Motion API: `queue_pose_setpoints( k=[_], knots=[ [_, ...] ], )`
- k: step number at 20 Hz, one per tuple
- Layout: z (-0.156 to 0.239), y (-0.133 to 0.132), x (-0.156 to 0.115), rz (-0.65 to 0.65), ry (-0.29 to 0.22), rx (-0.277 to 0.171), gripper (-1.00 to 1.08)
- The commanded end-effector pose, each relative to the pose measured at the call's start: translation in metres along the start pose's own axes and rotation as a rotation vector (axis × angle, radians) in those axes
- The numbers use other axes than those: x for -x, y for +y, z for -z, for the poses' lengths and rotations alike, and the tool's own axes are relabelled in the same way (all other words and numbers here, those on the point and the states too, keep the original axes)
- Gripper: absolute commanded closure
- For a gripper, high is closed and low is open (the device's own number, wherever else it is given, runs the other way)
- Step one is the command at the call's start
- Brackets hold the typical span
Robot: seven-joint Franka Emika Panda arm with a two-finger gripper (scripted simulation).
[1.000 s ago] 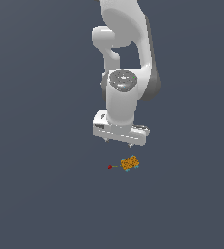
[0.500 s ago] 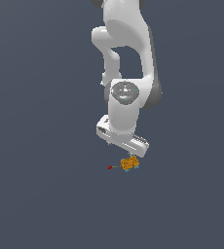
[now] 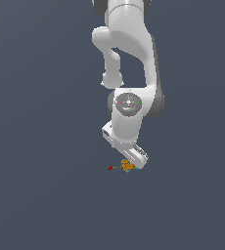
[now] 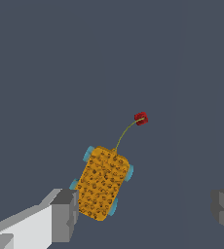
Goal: Pick up the object and move it to a goal position.
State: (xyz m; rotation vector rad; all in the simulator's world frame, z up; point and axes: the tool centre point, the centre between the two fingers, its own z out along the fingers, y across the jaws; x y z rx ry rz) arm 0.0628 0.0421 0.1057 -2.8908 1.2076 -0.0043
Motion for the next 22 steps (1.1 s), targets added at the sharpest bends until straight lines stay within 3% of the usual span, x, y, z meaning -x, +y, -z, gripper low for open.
queue_pose_setpoints(
  k=[1, 12, 22],
  knots=[
    [-0.006, -0.004, -0.001, -0.068, -0.001, 0.001, -0.92],
    [-0.03, -0.017, -0.002, -0.328, 0.001, 0.006, -0.92],
    [-0.04, -0.023, -0.001, -0.434, 0.003, 0.009, -0.92]
  ],
)
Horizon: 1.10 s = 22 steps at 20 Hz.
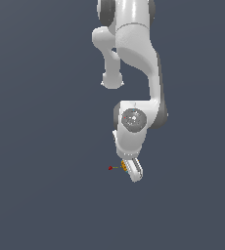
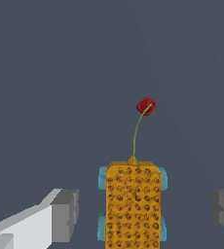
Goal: Pick up the object and move it to a goal position.
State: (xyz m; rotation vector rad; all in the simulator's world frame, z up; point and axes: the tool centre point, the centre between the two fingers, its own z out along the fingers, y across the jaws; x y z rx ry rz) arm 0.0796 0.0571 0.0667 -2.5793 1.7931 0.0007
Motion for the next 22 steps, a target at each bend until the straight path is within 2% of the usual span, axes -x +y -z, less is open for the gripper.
queue_pose_setpoints(
  k=[1, 7, 16, 22],
  knots=[
    [-0.001, -0.001, 0.0, -0.014, 0.0, 0.0, -0.92],
    [-0.005, -0.001, 0.0, -0.012, 0.0, 0.0, -0.92],
    [-0.046, 0.001, 0.001, -0.017, 0.0, 0.0, -0.92],
    [-0.051, -0.001, 0.0, -0.017, 0.0, 0.0, -0.92]
  ],
)
